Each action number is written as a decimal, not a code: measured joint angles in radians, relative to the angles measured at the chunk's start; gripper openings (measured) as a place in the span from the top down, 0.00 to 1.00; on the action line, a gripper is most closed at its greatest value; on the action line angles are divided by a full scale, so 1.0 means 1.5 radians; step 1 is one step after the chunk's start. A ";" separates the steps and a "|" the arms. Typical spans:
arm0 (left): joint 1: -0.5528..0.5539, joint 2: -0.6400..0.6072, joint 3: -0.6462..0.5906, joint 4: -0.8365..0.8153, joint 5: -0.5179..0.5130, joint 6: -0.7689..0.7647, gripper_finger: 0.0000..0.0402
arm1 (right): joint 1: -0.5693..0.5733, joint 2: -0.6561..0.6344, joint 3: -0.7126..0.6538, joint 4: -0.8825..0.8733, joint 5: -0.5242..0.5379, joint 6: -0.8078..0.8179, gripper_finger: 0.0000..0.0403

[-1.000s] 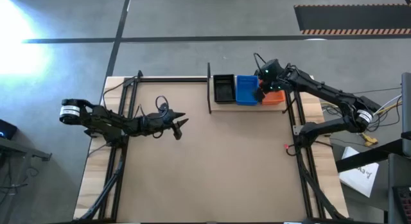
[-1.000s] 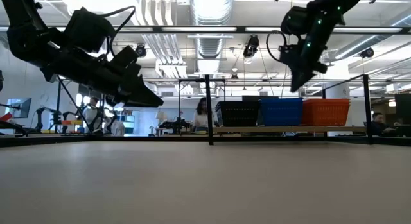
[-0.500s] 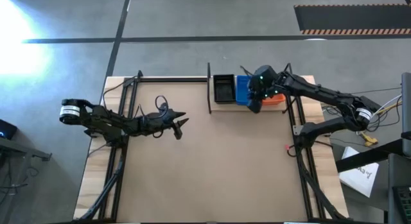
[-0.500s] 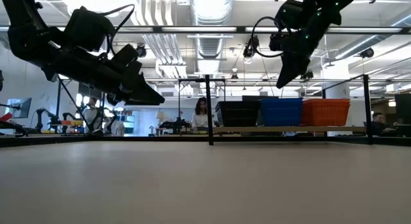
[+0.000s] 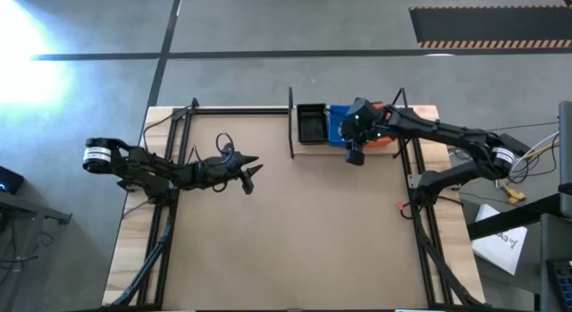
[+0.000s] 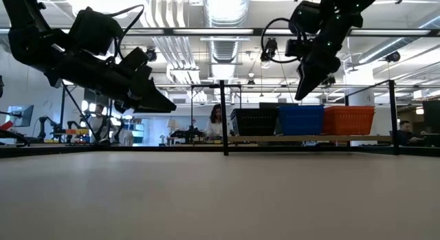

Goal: Stack baskets on shelf by color
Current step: Adjust the bins on the shelf

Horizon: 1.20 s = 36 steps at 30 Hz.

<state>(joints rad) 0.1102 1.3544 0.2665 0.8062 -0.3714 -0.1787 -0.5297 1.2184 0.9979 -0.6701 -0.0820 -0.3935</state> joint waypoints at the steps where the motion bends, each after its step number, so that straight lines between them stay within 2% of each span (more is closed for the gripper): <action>1: 0.000 0.000 0.000 0.000 0.000 0.000 0.66 | 0.000 0.004 -0.001 -0.001 0.016 -0.001 0.66; 14: -0.001 0.000 0.000 -0.001 0.000 -0.008 0.66 | 0.000 0.050 -0.001 0.001 0.034 -0.002 0.87; 19: -0.002 0.000 0.000 -0.001 0.001 -0.017 0.66 | 0.000 0.049 -0.001 0.000 0.038 -0.034 0.96; 30: -0.002 0.000 0.000 -0.002 0.001 -0.017 0.66 | 0.001 0.048 -0.001 -0.003 0.039 -0.146 0.97; 36: -0.002 0.000 0.000 -0.002 0.001 -0.016 0.66 | -0.001 0.048 -0.001 -0.003 0.050 -0.152 0.98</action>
<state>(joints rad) 0.1074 1.3544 0.2665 0.8037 -0.3706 -0.2033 -0.5306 1.2907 0.9962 -0.6748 -0.0073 -0.6210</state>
